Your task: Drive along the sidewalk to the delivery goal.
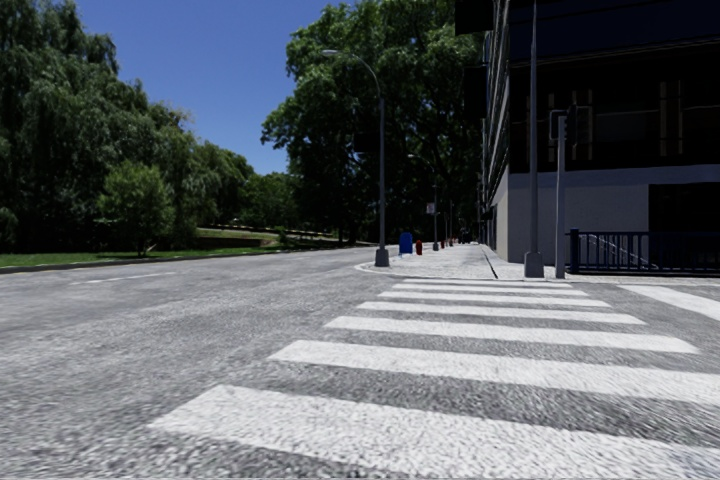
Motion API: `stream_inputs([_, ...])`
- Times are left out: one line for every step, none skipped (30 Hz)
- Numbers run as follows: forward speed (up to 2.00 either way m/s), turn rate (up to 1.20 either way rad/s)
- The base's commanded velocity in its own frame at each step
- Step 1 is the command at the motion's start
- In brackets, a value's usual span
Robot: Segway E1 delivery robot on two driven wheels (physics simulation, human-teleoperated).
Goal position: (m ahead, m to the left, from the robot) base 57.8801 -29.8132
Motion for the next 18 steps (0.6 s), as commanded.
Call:
stream_inputs([1.41, -0.68])
stream_inputs([1.41, -0.68])
stream_inputs([1.4, -0.66])
stream_inputs([1.39, -0.65])
stream_inputs([1.36, -0.64])
stream_inputs([1.36, -0.64])
stream_inputs([1.34, -0.63])
stream_inputs([1.34, -0.62])
stream_inputs([1.34, -0.6])
stream_inputs([1.34, -0.57])
stream_inputs([1.34, -0.57])
stream_inputs([1.34, -0.52])
stream_inputs([1.34, -0.41])
stream_inputs([1.34, -0.18])
stream_inputs([1.34, -0.18])
stream_inputs([1.34, 0.0])
stream_inputs([1.34, 0.0])
stream_inputs([1.34, 0.0])
